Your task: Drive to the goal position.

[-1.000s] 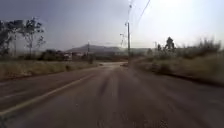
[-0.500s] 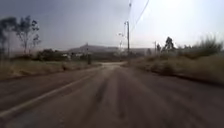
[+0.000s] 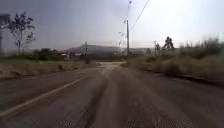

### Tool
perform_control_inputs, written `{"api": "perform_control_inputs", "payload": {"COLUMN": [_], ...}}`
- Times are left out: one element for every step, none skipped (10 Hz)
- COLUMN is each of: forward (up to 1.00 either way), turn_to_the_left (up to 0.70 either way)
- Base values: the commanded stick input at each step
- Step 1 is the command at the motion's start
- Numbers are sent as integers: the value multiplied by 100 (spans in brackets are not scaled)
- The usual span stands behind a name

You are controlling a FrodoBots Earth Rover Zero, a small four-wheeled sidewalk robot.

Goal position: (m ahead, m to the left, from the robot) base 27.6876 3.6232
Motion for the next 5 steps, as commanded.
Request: {"api": "perform_control_inputs", "payload": {"forward": [100,100,100,100,100], "turn_to_the_left": [0,0,0,0,0]}}
